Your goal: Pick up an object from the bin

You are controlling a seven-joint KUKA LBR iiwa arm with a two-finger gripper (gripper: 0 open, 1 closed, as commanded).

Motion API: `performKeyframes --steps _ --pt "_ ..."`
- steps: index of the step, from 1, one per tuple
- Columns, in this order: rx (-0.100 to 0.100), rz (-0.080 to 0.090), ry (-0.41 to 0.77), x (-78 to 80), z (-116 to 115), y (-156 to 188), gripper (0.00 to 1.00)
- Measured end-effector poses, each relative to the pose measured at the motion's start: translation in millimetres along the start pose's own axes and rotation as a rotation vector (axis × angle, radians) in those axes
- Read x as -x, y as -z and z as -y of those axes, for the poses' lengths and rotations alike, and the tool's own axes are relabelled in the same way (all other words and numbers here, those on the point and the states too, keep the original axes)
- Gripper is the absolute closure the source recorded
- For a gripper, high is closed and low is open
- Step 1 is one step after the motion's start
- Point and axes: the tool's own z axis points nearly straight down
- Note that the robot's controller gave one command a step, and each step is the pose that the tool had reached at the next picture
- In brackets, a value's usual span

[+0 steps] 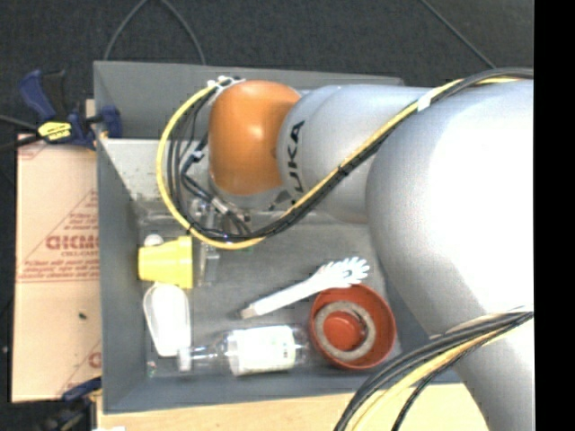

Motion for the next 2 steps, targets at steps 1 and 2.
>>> performKeyframes --steps 1,2 --pt "-0.002 0.001 0.011 -18.9 -3 -2 0.0" --pt "-0.002 -0.003 -0.093 -19.2 -5 -48 0.0"
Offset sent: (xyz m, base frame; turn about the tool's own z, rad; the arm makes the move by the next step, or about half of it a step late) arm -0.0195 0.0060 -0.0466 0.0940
